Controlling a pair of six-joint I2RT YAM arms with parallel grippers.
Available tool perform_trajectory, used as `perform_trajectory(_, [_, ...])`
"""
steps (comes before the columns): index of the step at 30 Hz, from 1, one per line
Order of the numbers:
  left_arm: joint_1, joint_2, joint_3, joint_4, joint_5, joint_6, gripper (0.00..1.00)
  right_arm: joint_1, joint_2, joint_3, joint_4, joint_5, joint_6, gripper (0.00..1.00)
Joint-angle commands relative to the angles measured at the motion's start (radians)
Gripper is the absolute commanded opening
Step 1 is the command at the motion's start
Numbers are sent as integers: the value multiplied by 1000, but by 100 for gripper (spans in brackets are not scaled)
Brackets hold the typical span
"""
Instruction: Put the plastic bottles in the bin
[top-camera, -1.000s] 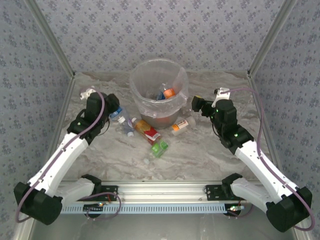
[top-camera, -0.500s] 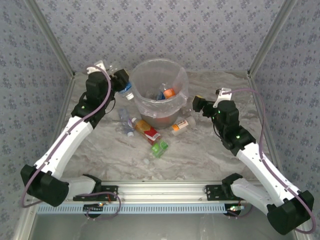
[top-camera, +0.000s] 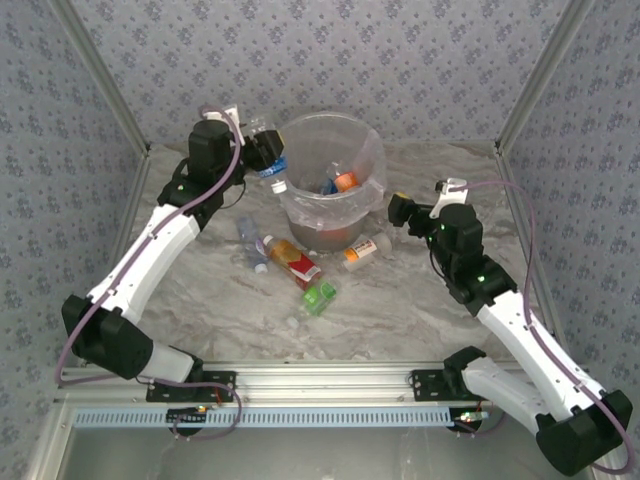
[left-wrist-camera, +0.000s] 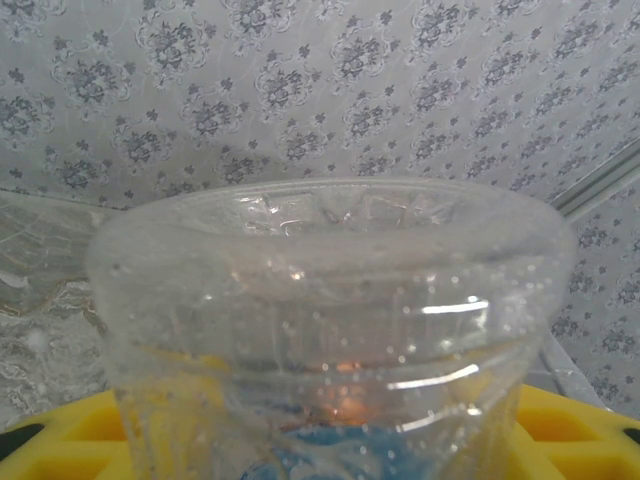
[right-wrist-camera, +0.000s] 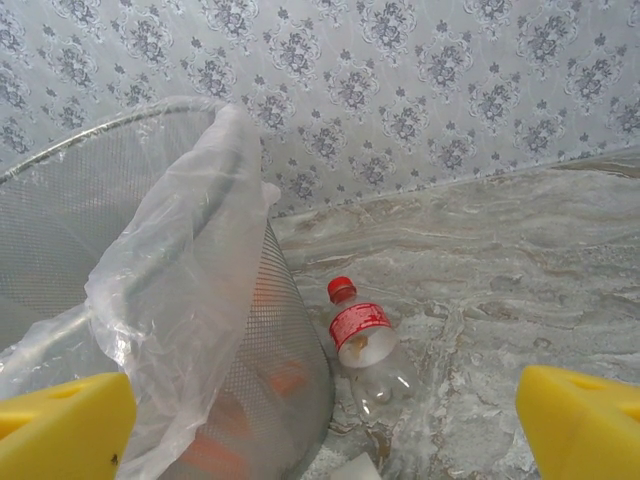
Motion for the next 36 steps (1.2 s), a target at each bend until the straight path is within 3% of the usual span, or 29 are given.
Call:
perform_trajectory(1, [-5,-39,69,-30,-75,38,46,0,-32,13,-31,31,2,100])
perform_trajectory(6, [-5,-30,128,-35,-52,83,47,0,-39,9,-35,23,-10,100])
perform_trajectory(11, [-17,85,245,-104,16,110,47,0,-30,9,-27,3,-5,100])
perform_trajectory(19, [-61,332,493,-347,11,198,48,1,-31,11,-46,2,-3,100])
perform_trajectory(27, [-87,482,665,-577,-47,268,52,1,-37,12,-64,2,-8,100])
perform_trajectory(32, [-87,507,704,-662,-72,301,59,0,-35,12,-72,4,-15,100])
perform_trajectory(36, [-88,502,718,-698,-83,323,72,2,-33,12,-72,6,-17,100])
